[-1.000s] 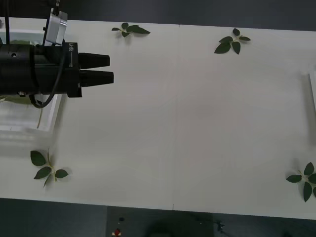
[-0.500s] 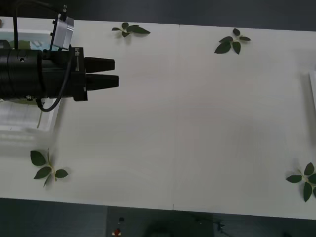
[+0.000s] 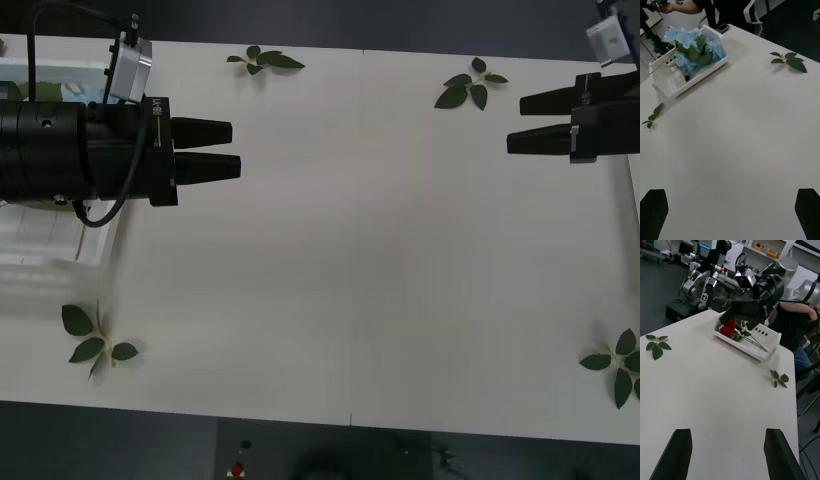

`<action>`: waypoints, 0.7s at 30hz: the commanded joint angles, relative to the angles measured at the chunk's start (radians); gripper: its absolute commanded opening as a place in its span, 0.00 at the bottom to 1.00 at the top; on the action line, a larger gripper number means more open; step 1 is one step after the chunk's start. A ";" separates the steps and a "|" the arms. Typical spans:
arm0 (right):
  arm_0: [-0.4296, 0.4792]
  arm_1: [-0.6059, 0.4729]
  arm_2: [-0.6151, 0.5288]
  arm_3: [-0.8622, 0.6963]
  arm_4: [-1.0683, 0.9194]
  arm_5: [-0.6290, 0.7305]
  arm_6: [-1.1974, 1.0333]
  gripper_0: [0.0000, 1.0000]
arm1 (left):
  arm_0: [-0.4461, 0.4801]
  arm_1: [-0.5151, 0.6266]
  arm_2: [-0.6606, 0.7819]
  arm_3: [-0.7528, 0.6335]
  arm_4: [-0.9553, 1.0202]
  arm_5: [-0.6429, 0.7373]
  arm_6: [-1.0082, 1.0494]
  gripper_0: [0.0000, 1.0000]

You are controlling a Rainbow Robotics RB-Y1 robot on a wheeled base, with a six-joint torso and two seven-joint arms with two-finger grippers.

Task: Put the red flowers into the right box and the blue flowers into the left box

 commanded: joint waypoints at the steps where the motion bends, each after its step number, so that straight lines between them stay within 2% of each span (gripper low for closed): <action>1: 0.045 -0.100 0.057 -0.147 -0.081 -0.079 -0.016 1.00 | 0.007 0.011 0.012 -0.015 0.003 -0.001 -0.042 0.55; 10: 0.045 -0.282 0.267 -0.391 -0.254 -0.334 -0.017 1.00 | 0.007 0.011 0.012 -0.015 0.003 -0.001 -0.042 0.55; 16: 0.047 -0.327 0.298 -0.500 -0.275 -0.401 -0.025 1.00 | 0.007 0.011 0.012 -0.015 0.003 -0.001 -0.042 0.55; 21: 0.045 -0.325 0.298 -0.523 -0.285 -0.407 -0.028 1.00 | 0.007 0.011 0.012 -0.015 0.003 -0.001 -0.042 0.55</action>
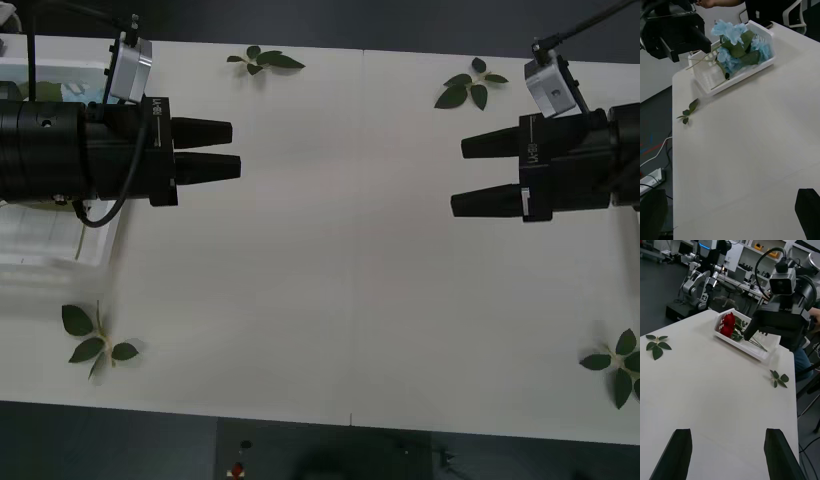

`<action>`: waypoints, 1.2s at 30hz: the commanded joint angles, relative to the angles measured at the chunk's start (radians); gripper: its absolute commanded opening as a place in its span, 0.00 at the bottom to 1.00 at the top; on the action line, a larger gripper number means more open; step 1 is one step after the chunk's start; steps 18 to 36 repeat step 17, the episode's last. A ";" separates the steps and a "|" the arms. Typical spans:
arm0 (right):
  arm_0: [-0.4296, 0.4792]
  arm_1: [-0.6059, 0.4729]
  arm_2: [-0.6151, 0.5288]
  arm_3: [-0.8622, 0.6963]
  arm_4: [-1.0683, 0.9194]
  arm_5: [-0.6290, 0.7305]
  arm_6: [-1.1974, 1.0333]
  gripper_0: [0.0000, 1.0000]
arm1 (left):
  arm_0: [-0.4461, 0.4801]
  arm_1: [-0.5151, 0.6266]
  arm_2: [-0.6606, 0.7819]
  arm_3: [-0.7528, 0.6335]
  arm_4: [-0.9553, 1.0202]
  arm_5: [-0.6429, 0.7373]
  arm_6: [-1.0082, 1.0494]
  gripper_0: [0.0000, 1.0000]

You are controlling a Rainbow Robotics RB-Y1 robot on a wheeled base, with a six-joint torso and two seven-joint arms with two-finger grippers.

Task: Put the red flowers into the right box and the blue flowers into the left box

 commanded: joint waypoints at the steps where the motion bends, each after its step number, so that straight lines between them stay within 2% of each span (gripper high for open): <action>1: -0.026 -0.016 -0.020 -0.025 -0.020 -0.011 -0.025 1.00 | 0.007 0.011 0.012 -0.015 0.003 -0.001 -0.042 0.55; 36: -0.025 -0.013 -0.020 -0.022 -0.020 -0.015 -0.030 1.00 | 0.007 0.011 0.012 -0.015 0.003 -0.001 -0.042 0.55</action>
